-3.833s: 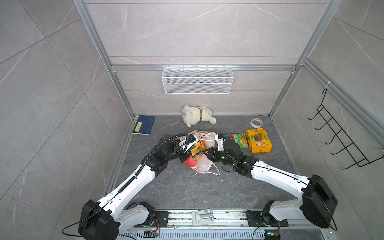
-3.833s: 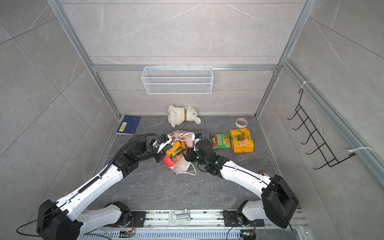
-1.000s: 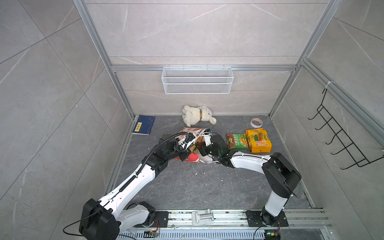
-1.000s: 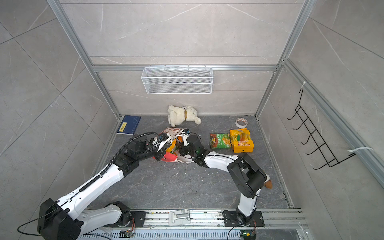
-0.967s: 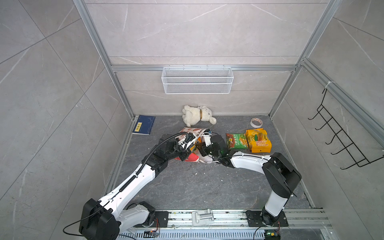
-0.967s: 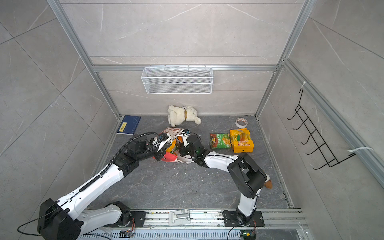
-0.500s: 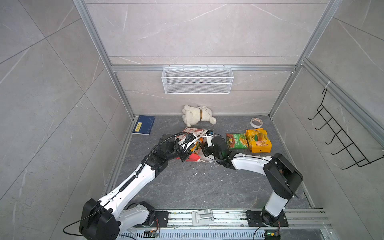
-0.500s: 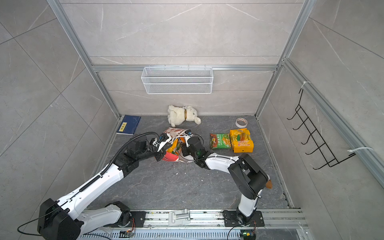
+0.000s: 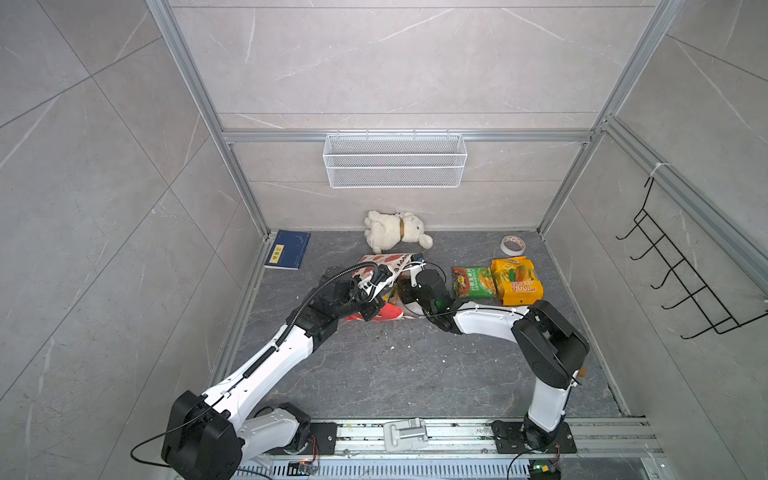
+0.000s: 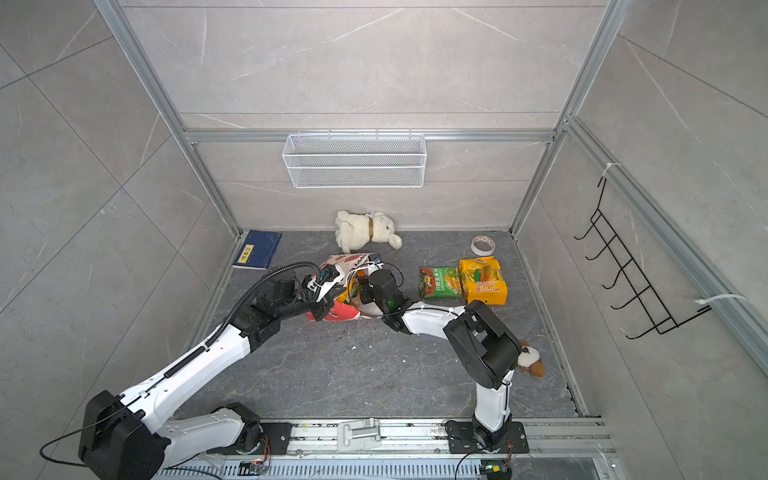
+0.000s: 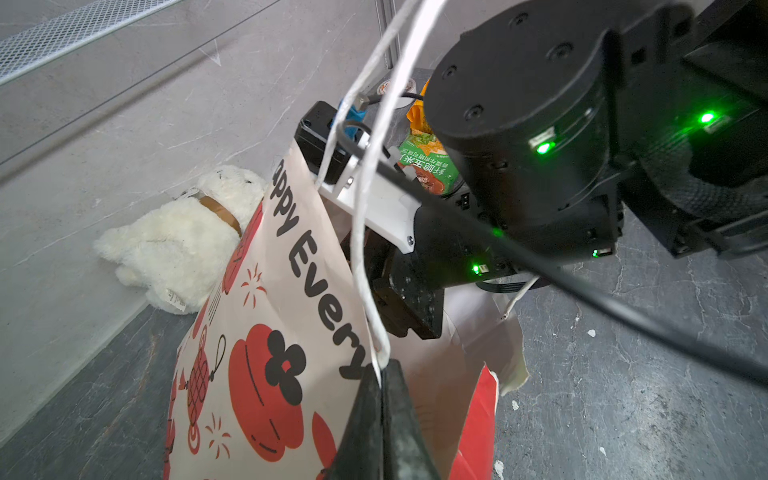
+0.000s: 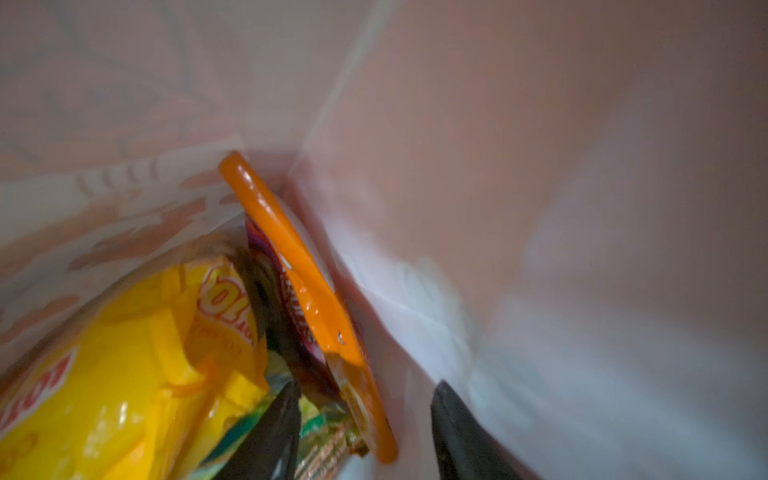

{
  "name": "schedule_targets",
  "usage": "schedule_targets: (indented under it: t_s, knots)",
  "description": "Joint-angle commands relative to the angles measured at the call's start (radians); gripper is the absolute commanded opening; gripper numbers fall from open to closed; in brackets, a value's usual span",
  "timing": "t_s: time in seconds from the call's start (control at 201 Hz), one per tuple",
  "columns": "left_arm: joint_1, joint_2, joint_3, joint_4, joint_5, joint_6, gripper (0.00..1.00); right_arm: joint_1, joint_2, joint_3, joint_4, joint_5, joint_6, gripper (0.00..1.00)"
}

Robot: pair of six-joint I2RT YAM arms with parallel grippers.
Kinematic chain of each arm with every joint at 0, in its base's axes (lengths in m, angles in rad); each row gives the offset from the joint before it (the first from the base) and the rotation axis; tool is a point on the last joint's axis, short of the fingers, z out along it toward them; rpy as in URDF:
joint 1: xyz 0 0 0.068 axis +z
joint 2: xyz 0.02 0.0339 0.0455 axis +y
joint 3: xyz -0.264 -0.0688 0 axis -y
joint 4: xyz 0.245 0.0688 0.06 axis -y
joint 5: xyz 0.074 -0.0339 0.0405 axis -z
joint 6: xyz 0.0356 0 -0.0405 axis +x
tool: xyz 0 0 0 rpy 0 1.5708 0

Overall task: Take the snacks out of the paper bag
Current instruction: 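Reach the right gripper deeper beside the orange-edged candy packet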

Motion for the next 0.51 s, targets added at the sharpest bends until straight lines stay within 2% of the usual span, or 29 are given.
schedule_targets:
  t_s: [0.0,0.134,0.249,0.363,0.453,0.502]
  knots:
    - [-0.018,-0.021,0.06,0.092,0.163,0.017,0.0,-0.012,0.078,0.061,0.081,-0.037,0.014,0.52]
    - [-0.017,-0.022,0.058,0.095,0.166,0.017,0.0,-0.034,0.153,0.136,0.07,-0.163,0.029,0.44]
    - [-0.017,-0.031,0.044,0.109,0.162,0.02,0.0,-0.043,0.191,0.141,0.14,-0.243,0.014,0.23]
    - [-0.017,-0.032,0.042,0.108,0.144,0.019,0.0,-0.044,0.171,0.14,0.112,-0.225,0.019,0.06]
    - [-0.017,-0.029,0.035,0.116,0.126,0.016,0.0,-0.044,0.132,0.122,0.092,-0.215,0.022,0.0]
    - [-0.017,-0.026,0.033,0.116,0.114,0.014,0.0,-0.044,0.107,0.113,0.073,-0.212,0.015,0.0]
